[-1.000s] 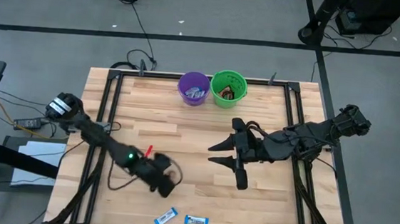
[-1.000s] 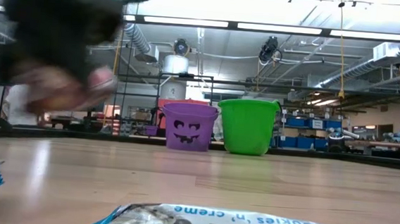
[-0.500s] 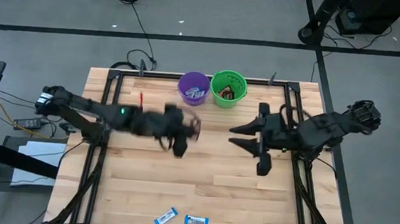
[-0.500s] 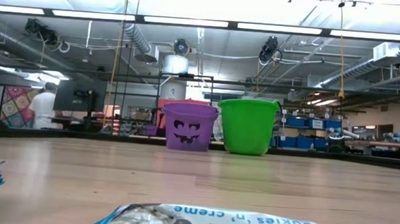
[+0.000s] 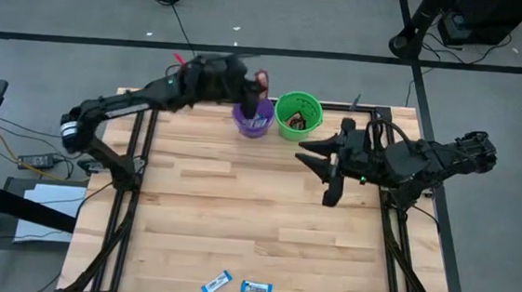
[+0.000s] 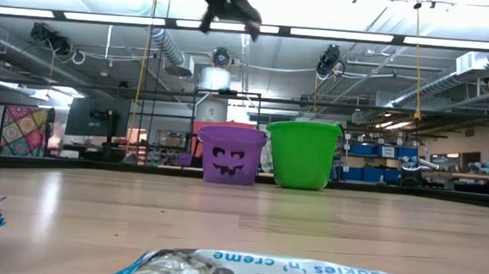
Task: Sort candy by brand, put in halloween buckets
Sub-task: Put the brown chocolate bar into the green bucket
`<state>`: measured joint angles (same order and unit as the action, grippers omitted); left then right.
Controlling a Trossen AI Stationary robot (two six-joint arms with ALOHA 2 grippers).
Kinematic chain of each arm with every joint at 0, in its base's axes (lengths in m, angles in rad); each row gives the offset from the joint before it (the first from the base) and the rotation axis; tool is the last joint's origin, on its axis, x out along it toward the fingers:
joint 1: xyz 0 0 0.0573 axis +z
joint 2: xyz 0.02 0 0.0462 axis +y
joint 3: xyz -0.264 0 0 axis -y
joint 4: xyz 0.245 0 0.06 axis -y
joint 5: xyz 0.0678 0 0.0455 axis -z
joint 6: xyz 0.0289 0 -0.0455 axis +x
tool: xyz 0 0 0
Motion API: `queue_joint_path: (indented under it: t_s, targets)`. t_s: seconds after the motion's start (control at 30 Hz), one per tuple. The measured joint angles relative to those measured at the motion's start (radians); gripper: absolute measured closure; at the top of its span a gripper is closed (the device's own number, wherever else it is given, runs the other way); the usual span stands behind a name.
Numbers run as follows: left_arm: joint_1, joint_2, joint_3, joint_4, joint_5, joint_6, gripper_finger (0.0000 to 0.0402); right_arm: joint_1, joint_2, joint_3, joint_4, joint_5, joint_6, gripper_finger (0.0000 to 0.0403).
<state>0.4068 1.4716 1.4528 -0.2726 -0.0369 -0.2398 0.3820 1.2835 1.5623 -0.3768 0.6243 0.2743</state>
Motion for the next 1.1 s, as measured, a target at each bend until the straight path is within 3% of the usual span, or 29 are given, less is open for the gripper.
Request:
queue_joint_path:
  t_s: [0.27,0.57,0.8,1.1]
  targets:
    - [0.15,0.177,0.0,0.134,0.257,0.0,0.0366,-0.091,0.0,0.0,0.024,0.008,0.044,0.0264]
    - [0.173,0.388,0.134,0.143,0.46,0.0,0.0366,-0.131,0.0,0.0,0.025,0.013,0.087,0.0264]
    - [0.17,0.49,0.259,0.147,0.456,-0.034,0.0355,-0.158,-0.009,0.0,0.025,-0.014,0.078,0.0264]
    - [0.176,0.5,0.279,0.15,0.473,-0.03,0.0251,-0.176,-0.011,0.0,0.021,-0.023,0.026,0.0264]
